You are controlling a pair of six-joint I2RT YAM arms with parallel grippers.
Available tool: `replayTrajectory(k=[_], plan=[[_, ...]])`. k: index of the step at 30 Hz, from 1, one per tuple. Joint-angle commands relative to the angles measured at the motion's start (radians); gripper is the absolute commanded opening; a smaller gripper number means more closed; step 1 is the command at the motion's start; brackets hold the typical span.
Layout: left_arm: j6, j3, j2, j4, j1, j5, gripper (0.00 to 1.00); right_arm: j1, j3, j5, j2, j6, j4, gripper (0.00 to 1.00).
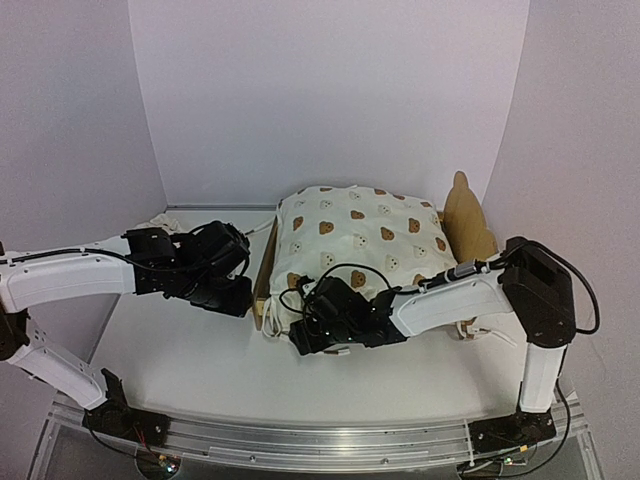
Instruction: Set up the pet bed
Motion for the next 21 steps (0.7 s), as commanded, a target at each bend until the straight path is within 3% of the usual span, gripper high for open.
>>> replayTrajectory(k=[1, 6, 14, 16, 21], plan=[[-0.002, 0.002, -0.025, 0.027, -0.001, 0.001, 0.39, -0.001, 0.046, 0.031, 0.030, 0.057, 0.091, 0.79], [0.007, 0.011, -0.013, 0.035, -0.001, 0.002, 0.38, -0.002, 0.022, 0.074, 0.046, 0.059, 0.197, 0.73], [0.012, 0.008, -0.002, 0.044, -0.001, 0.012, 0.36, -0.002, -0.025, 0.105, 0.023, 0.008, 0.356, 0.11], [0.012, 0.001, -0.007, 0.042, -0.001, 0.014, 0.36, -0.003, -0.037, 0.097, -0.018, -0.010, 0.360, 0.00], [0.008, -0.022, -0.021, 0.047, -0.001, 0.019, 0.36, -0.002, -0.042, 0.064, -0.137, -0.057, 0.311, 0.00]])
